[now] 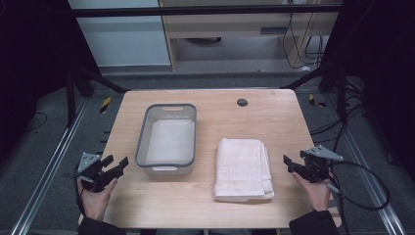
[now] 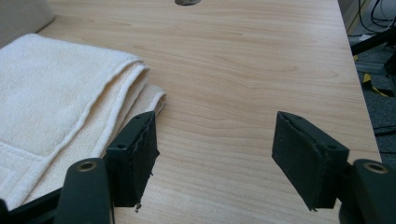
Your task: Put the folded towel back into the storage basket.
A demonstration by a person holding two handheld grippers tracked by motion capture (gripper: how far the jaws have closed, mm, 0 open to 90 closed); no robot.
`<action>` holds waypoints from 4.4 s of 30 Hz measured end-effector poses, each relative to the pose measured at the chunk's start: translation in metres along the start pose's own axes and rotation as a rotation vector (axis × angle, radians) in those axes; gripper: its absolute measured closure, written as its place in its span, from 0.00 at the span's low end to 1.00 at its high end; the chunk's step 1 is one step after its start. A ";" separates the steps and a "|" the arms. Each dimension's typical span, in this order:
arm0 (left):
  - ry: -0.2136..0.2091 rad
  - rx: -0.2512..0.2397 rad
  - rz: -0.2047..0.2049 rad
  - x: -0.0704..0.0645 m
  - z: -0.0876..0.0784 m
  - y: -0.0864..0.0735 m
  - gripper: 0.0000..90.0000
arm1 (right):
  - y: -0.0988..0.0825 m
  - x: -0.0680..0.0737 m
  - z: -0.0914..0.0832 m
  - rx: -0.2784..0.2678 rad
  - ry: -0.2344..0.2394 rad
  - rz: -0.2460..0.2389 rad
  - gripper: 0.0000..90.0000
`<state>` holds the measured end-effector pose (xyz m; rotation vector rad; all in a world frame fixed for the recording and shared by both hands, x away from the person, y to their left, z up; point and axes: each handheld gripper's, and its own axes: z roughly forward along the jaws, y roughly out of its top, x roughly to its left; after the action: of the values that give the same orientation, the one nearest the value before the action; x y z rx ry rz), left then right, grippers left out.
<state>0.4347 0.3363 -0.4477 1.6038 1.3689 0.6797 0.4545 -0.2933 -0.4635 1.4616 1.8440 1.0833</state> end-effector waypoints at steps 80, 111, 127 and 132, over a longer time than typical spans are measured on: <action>-0.328 -0.021 0.205 -0.169 0.022 0.051 0.61 | 0.076 0.020 -0.022 -0.111 0.150 -0.030 0.77; -0.419 0.095 0.343 -0.243 0.055 0.016 0.47 | 0.063 0.023 0.017 -0.064 0.183 -0.022 0.41; -0.407 0.207 0.346 -0.248 0.073 -0.017 0.42 | 0.040 0.031 0.042 0.031 0.204 -0.012 0.38; -0.404 0.214 0.338 -0.248 0.079 -0.020 0.40 | 0.036 0.031 0.048 0.050 0.206 -0.011 0.38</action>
<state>0.4331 0.0761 -0.4670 2.0404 0.9068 0.3760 0.5045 -0.2479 -0.4561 1.4107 2.0311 1.2302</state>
